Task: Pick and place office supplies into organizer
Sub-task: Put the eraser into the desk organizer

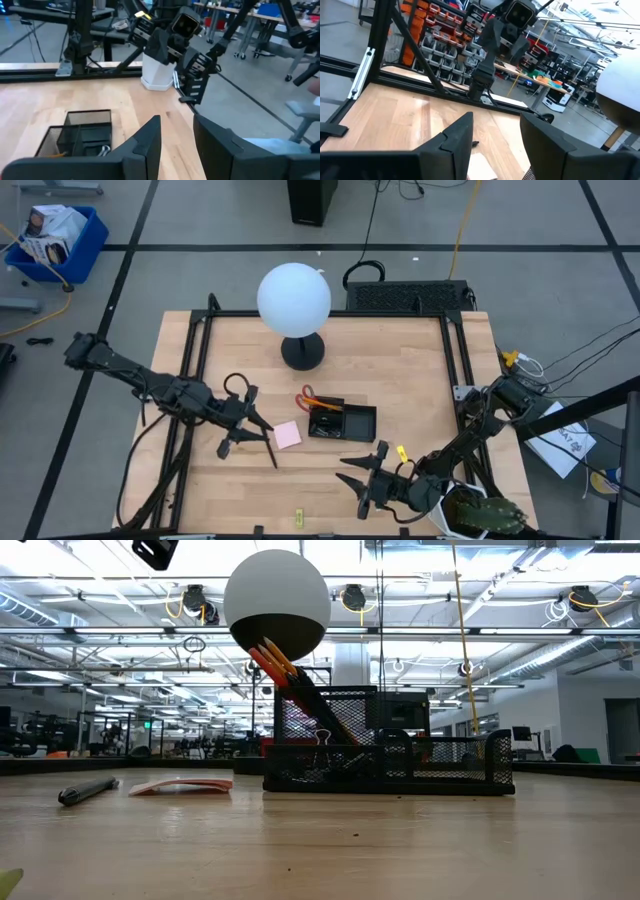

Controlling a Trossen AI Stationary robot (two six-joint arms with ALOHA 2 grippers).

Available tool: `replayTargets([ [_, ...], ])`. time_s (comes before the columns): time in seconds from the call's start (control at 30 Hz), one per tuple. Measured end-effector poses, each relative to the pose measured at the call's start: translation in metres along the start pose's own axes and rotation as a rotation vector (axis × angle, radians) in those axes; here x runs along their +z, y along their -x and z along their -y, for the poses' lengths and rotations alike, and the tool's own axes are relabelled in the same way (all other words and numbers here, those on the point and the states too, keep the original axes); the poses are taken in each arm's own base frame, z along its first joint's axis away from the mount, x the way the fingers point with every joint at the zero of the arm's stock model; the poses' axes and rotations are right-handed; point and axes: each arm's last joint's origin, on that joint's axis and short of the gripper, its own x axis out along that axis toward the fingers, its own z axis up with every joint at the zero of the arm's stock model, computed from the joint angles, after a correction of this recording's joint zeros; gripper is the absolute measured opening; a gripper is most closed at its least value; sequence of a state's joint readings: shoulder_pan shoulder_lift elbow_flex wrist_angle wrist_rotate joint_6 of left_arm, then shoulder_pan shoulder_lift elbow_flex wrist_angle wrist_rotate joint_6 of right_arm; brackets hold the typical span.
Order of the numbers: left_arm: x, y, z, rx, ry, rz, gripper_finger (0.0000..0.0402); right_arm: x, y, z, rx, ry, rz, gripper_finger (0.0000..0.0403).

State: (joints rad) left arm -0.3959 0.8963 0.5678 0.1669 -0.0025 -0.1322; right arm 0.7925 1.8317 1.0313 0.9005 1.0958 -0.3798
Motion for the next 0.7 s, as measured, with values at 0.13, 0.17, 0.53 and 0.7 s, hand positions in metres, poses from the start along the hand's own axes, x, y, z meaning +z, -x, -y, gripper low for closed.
replayTargets([
  [0.13, 0.0, 0.0, 0.004, -0.017, -0.007, 0.0, 0.012, 0.0, 0.0, 0.0, 0.0, 0.0, 0.0, 0.0155],
  [0.17, 0.0, 0.0, 0.004, -0.016, -0.006, 0.001, 0.012, 0.0, 0.0, 0.0, 0.0, 0.0, 0.0, 0.0155],
  [0.53, -0.003, 0.0, 0.01, -0.018, -0.017, -0.015, 0.012, 0.0, 0.0, 0.0, 0.0, 0.0, 0.0, 0.0155],
  [0.7, -0.003, 0.001, 0.015, -0.042, -0.035, -0.019, 0.012, 0.0, 0.0, 0.0, 0.001, 0.0, 0.0, 0.0155],
])
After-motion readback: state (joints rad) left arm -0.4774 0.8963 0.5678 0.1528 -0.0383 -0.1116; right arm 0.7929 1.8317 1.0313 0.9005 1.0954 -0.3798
